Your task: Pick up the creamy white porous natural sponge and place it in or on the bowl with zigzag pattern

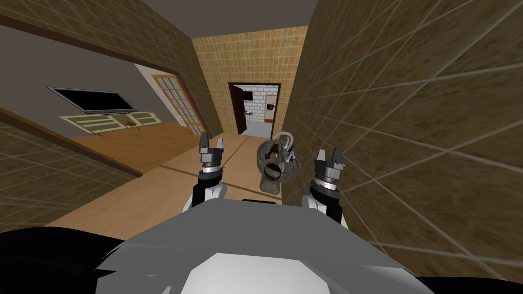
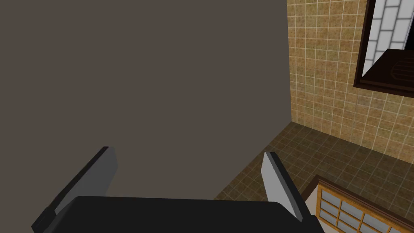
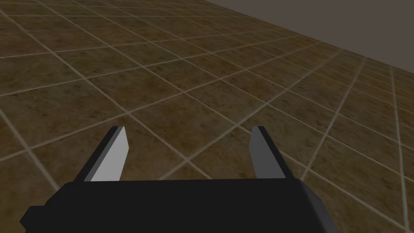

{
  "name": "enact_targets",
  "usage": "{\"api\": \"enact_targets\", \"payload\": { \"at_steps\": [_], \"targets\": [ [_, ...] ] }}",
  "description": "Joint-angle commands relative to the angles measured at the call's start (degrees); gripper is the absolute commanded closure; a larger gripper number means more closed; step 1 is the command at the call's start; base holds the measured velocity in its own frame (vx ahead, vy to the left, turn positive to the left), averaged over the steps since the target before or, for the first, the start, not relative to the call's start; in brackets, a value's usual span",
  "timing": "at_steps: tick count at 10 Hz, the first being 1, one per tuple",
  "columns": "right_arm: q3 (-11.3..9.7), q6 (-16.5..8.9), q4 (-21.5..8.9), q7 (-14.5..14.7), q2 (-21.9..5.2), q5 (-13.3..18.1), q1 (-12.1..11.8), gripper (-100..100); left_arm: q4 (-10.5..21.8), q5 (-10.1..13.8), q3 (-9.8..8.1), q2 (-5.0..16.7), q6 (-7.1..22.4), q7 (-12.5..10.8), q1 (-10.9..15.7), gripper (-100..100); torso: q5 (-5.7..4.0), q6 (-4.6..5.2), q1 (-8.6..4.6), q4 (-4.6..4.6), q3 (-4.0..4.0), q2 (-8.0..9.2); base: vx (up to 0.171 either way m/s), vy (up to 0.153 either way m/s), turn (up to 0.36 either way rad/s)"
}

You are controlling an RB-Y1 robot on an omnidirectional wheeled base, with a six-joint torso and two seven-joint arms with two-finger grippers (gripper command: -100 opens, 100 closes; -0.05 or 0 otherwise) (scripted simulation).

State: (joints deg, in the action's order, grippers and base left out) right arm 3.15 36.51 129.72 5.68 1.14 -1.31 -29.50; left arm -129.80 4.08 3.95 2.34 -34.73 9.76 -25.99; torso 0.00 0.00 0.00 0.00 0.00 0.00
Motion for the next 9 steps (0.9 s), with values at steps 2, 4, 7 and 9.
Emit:
{"api": "enact_targets", "payload": {
  "at_steps": [2, 4, 7, 9],
  "targets": [
    [0.3, -1.9, -0.9, 0.4, -3.6, -0.1, -0.3, -100, 0.0, 0.0, 0.0, 0.0, 0.0, 0.0, 0.0, 0, 0.02, 0.0, 0.11, 0.01, 0.02, 0.04, -0.026, 0.06, -0.001],
    [0.5, -3.8, -2.0, 0.8, -6.8, -0.1, -0.5, -100, 0.0, 0.0, 0.01, 0.0, 0.0, 0.0, 0.0, 0, 0.07, 0.0, 0.34, 0.04, 0.1, 0.17, -0.053, 0.107, -0.004],
    [1.0, -7.6, -4.3, 1.2, -11.9, -0.1, -0.7, -100, 0.0, 0.0, 0.01, 0.0, 0.0, 0.0, 0.0, 0, 0.09, 0.0, 0.42, 0.05, 0.14, 0.24, -0.06, 0.125, 0.001],
    [1.2, -9.0, -5.2, 1.3, -14.6, -0.1, -0.8, -100, 0.0, 0.0, 0.01, 0.0, 0.0, 0.0, 0.0, 0, 0.11, 0.0, 0.42, 0.05, 0.11, 0.18, -0.036, 0.103, -0.001]
  ]
}}
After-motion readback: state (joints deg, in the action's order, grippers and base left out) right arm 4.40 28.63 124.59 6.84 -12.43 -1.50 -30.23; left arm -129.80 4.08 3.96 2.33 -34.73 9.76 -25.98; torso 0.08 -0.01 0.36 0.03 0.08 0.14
